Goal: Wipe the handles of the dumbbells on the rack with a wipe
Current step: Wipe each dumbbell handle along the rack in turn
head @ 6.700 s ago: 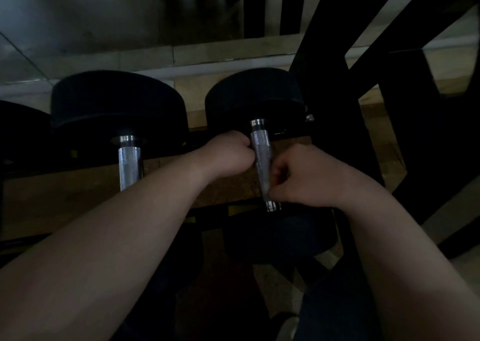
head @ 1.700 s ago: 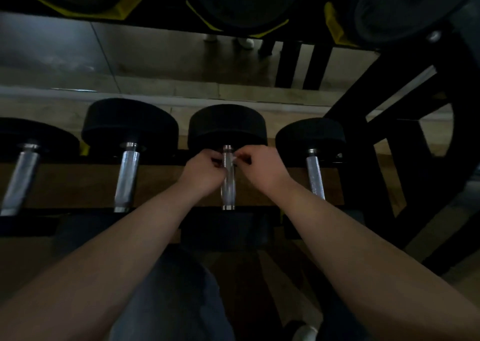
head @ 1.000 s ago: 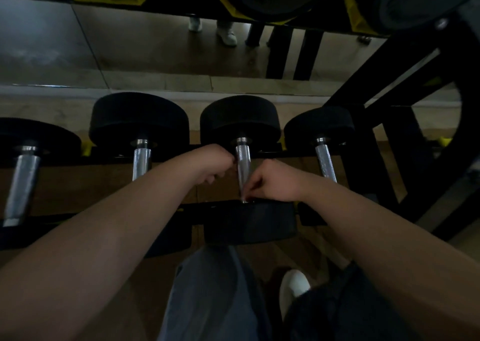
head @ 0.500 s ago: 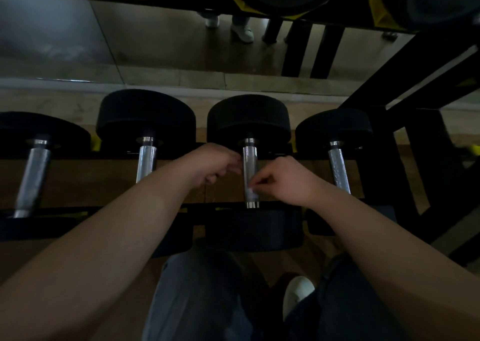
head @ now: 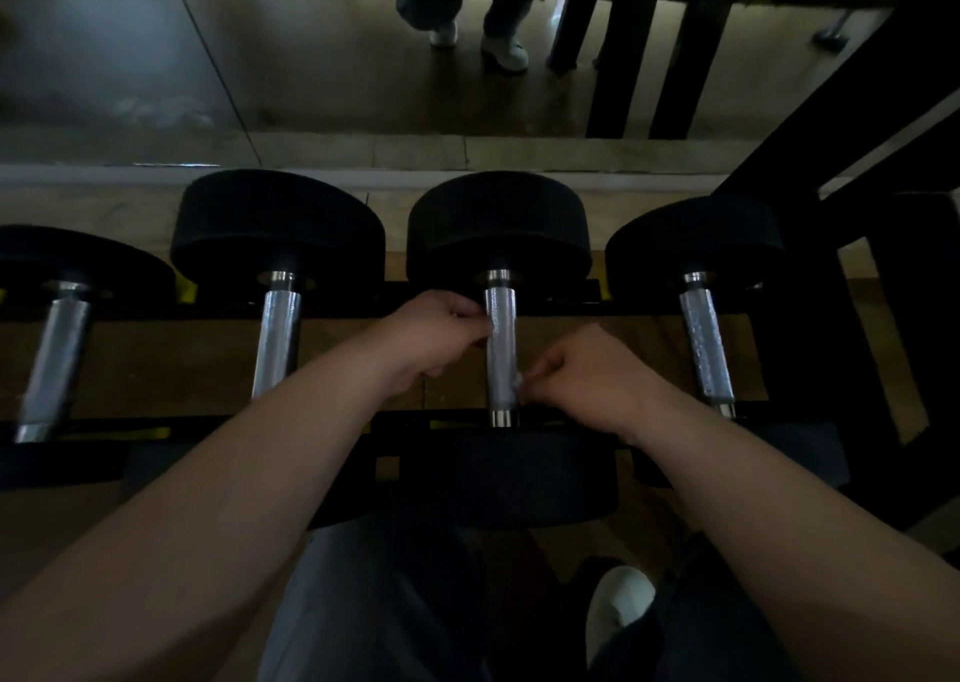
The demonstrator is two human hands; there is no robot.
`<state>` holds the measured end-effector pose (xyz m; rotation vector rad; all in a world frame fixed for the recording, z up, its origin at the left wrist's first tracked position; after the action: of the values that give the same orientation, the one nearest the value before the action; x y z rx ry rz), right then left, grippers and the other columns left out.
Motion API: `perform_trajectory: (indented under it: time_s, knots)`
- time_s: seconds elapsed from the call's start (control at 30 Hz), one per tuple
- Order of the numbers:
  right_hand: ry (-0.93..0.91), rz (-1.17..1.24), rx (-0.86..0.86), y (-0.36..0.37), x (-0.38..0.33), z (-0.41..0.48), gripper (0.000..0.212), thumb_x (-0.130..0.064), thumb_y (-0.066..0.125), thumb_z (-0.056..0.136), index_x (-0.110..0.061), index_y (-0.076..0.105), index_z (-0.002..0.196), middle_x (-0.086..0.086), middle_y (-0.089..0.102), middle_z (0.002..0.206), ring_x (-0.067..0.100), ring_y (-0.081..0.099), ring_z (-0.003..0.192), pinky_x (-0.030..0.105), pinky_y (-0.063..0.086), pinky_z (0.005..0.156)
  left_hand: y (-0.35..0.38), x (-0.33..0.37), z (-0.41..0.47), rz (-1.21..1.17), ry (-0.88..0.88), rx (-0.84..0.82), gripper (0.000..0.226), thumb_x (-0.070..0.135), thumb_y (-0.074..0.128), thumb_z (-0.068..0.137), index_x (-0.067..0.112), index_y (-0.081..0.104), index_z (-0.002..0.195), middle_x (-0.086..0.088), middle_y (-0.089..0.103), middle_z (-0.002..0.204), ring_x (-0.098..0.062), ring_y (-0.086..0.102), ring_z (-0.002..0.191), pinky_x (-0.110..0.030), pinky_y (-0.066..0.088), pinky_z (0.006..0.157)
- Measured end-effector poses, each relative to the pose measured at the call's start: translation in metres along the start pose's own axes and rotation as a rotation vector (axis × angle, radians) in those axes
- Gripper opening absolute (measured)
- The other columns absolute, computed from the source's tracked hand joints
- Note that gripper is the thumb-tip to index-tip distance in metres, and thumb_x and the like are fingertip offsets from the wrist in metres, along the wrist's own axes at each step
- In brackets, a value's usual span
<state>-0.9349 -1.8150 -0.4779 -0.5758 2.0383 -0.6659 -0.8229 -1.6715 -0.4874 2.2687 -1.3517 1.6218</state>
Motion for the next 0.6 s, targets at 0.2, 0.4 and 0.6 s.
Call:
perform_trajectory:
  time_s: [0.2, 0.4, 0.6]
  knots:
    - [-0.029, 0.453, 0.309, 0.001, -0.004, 0.031, 0.01, -0.022, 0.071, 0.092, -0.024, 0.079, 0.097, -0.011, 0.073, 0.089, 0.001, 0.066, 0.087, 0.016, 0.047, 0.072, -0.001, 0.003, 0.003, 0.052, 0.006, -0.006, 0.033, 0.038, 0.058, 0.098, 0.023, 0.061, 0.127, 0.002, 0.059, 0.085, -0.011, 0.054, 0.074, -0.023, 0.04, 0.053]
    - [0.226, 0.536, -0.119, 0.006, 0.009, 0.038, 0.016, -0.011, 0.058, 0.097, -0.017, 0.072, 0.096, -0.008, 0.063, 0.054, 0.004, 0.05, 0.042, 0.019, 0.035, 0.04, -0.003, 0.001, 0.003, 0.01, -0.06, -0.026, 0.035, 0.04, 0.061, 0.096, 0.027, 0.059, 0.128, -0.008, 0.063, 0.096, -0.02, 0.057, 0.082, -0.022, 0.037, 0.05]
    - [0.247, 0.887, -0.341, -0.009, 0.005, 0.047, 0.029, 0.004, 0.043, 0.096, -0.011, 0.067, 0.104, -0.008, 0.051, 0.058, 0.003, 0.023, 0.037, 0.014, 0.021, 0.034, -0.004, 0.002, 0.005, -0.024, -0.055, -0.027, 0.033, 0.037, 0.063, 0.095, 0.026, 0.061, 0.126, -0.009, 0.064, 0.102, -0.021, 0.056, 0.085, -0.028, 0.041, 0.062]
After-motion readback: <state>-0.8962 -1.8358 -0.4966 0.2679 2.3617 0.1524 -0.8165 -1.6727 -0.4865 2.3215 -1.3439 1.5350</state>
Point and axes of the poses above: each hand's wrist, its own z-axis towards the middle knuckle, its own y-axis out of the palm, x = y × z, the point moved 1 cm from there along z, towards the middle knuckle
